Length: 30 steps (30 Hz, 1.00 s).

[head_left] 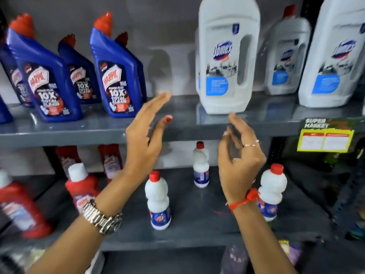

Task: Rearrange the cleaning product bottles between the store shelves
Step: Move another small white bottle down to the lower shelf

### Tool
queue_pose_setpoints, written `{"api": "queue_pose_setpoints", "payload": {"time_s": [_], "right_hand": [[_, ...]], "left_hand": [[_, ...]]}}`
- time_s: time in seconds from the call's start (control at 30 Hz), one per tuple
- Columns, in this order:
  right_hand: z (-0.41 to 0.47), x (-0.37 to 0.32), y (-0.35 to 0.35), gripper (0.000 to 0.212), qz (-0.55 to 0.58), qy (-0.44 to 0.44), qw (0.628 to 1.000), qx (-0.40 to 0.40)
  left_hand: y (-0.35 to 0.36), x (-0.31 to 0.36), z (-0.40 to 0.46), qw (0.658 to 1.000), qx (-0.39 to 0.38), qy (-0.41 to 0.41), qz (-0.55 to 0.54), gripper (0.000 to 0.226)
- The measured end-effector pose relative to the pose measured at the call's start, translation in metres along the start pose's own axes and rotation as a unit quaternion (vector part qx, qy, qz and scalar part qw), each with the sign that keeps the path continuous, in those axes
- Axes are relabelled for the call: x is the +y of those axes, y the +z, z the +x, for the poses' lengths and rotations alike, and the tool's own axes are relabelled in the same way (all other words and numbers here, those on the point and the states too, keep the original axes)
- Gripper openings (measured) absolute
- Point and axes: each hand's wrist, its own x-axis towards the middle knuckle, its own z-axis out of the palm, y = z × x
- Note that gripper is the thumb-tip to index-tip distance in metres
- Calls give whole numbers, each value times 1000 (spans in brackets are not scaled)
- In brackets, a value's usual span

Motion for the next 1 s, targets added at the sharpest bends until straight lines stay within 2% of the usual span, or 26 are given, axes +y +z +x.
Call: {"api": "queue_pose_setpoints", "payload": {"time_s": [0.07, 0.13, 0.2, 0.27, 0.37, 0.43, 0.5, 0.57, 0.63, 0.83, 1.0], "right_hand": [[-32, 2, 1, 29, 17, 3, 1000, -14], [-66, 11, 5, 29, 12, 23, 998, -49], [-99, 25, 12, 31, 2, 66, 993, -100], [-135, 39, 21, 39, -10, 147, 974, -169], [-181, 60, 31, 53, -55, 274, 915, -291], [-204, 74, 35, 66, -88, 333, 863, -370], [-222, 83, 38, 78, -94, 401, 812, -414], [-234, 89, 43, 79, -88, 433, 787, -431], [-241, 91, 49, 73, -80, 444, 781, -431], [-242, 93, 63, 65, -85, 449, 791, -407], [-230, 108, 37, 65, -116, 456, 800, -373]], "left_hand": [[-16, -7, -36, 997, 67, 14, 31, 26], [-28, -20, -71, 994, 98, -17, 46, 22], [-34, -39, -99, 991, 87, -98, 34, 23], [-36, -62, -126, 975, 81, -206, 13, 24], [-36, -94, -156, 936, 49, -350, -7, 31], [-32, -113, -172, 908, 1, -418, -31, 44], [-28, -129, -187, 879, -54, -473, -36, 55], [-24, -141, -196, 853, -101, -509, -52, 58], [-18, -147, -198, 840, -135, -519, -81, 52], [-11, -166, -198, 840, -203, -500, -67, 47], [22, -154, -196, 837, -228, -490, -89, 46]]}}
